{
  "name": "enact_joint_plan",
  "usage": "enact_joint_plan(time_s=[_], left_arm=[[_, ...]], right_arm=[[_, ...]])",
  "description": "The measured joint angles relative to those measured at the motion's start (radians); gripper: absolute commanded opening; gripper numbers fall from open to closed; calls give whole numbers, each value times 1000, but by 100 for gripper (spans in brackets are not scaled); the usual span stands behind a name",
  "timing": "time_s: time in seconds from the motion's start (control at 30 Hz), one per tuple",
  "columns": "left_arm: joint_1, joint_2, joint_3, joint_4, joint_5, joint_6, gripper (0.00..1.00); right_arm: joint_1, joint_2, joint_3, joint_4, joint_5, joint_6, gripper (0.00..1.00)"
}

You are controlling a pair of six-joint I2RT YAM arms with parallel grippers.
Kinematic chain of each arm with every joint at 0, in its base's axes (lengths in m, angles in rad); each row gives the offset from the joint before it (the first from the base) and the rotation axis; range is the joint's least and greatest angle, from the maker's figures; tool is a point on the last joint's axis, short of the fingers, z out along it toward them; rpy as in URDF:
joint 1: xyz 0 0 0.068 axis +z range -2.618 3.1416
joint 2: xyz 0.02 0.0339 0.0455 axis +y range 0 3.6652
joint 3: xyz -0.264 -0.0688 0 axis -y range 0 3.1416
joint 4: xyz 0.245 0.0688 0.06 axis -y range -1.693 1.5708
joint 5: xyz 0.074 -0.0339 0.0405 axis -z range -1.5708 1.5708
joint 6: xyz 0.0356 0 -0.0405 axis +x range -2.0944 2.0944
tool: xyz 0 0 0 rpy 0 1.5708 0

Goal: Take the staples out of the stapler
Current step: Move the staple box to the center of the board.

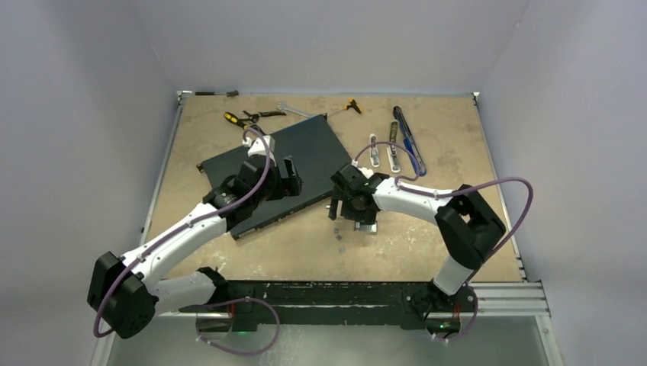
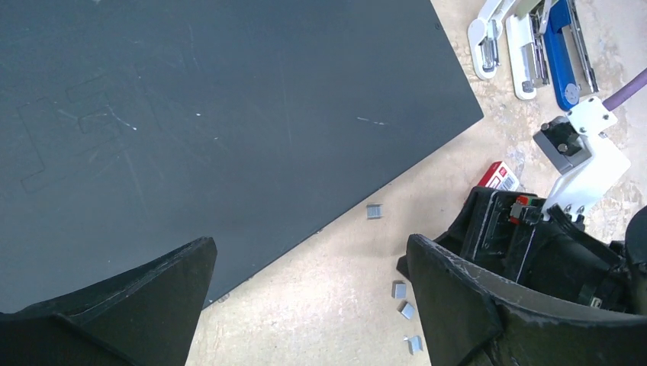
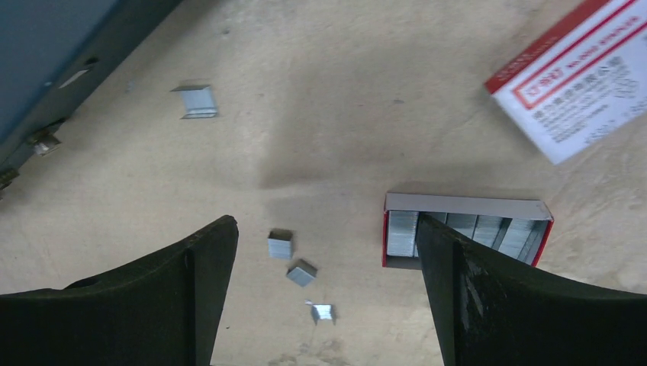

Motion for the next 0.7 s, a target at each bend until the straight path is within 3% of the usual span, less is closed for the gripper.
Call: enact_joint_plan(time_s=[0.4, 0.7], left_arm=[[6, -19, 4, -40, -50, 3, 93], [6, -37, 4, -78, -118, 18, 93]], right_arm=[[26, -63, 52, -49, 88, 40, 87], [26, -100, 65, 4, 94, -105, 82]])
